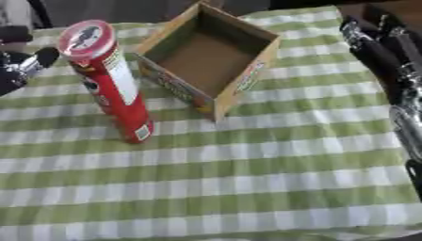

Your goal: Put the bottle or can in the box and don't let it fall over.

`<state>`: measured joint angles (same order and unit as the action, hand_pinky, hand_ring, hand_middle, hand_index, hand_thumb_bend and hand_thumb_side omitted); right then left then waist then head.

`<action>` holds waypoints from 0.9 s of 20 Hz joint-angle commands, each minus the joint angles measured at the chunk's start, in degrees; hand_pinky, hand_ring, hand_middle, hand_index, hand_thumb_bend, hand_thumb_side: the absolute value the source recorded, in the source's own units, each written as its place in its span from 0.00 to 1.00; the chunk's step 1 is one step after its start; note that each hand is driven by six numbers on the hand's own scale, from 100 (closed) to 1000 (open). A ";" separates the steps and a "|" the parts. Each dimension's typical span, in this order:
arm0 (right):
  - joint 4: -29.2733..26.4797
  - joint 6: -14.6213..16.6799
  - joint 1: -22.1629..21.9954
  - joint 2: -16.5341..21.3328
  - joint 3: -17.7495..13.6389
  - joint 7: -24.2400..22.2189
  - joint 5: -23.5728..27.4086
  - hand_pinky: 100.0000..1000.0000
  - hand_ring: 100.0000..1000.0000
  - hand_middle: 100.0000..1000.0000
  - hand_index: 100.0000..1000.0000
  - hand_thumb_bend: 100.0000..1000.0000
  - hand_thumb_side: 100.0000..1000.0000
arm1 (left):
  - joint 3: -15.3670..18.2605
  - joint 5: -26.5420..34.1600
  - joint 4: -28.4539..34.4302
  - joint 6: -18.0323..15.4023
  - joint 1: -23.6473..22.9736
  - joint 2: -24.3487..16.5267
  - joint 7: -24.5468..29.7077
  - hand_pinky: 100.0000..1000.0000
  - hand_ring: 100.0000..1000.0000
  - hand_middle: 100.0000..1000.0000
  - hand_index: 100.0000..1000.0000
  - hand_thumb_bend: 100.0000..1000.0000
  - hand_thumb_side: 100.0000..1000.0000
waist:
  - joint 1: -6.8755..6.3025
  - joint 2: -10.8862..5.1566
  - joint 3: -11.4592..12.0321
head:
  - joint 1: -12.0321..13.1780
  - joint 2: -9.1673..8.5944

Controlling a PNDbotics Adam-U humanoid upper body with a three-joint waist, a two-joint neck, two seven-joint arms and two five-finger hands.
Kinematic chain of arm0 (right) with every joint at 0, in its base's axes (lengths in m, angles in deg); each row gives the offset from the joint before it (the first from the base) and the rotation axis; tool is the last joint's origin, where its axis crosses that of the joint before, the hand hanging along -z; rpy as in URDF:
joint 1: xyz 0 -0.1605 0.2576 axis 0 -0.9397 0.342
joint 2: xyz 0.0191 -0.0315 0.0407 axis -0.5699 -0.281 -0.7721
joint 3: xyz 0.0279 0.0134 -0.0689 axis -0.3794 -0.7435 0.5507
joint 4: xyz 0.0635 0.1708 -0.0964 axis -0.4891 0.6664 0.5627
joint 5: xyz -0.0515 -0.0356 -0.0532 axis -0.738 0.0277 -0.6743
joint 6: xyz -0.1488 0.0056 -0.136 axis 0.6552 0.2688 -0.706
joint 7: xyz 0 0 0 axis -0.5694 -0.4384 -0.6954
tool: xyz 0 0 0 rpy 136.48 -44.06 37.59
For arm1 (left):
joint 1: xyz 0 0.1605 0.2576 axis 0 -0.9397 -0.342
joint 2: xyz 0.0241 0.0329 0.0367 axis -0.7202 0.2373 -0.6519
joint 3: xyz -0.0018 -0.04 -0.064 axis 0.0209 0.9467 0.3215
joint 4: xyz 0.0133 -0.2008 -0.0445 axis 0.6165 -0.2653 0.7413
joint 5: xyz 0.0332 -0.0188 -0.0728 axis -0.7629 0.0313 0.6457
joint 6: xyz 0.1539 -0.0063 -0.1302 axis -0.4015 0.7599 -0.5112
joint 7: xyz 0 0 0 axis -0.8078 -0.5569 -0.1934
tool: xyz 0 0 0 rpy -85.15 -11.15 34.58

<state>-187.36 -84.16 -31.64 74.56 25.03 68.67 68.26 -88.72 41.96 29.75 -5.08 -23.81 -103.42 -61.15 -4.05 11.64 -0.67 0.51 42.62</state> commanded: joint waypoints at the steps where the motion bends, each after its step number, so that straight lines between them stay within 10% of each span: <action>1: -0.86 0.08 0.61 1.16 -0.37 0.15 0.24 1.00 1.00 0.98 0.98 0.00 0.54 | 0.89 -1.34 1.85 -1.20 -0.31 -2.51 3.21 0.97 0.66 0.79 0.84 0.76 0.36 | 0.17 -1.14 0.11 | 0.08 -0.59; 18: -0.91 0.02 0.44 1.13 -0.35 0.15 0.78 1.00 1.00 0.98 0.98 0.00 0.54 | 0.09 -4.05 1.48 -3.62 -0.43 -0.68 10.86 0.99 0.68 0.80 0.84 0.77 0.35 | 0.27 -1.16 -0.03 | 0.40 -0.88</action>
<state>-187.36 -84.18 -31.67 74.56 25.04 68.69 68.77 -88.83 38.24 30.85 -8.68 -25.06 -103.33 -50.61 -4.03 11.64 -0.67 0.63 42.36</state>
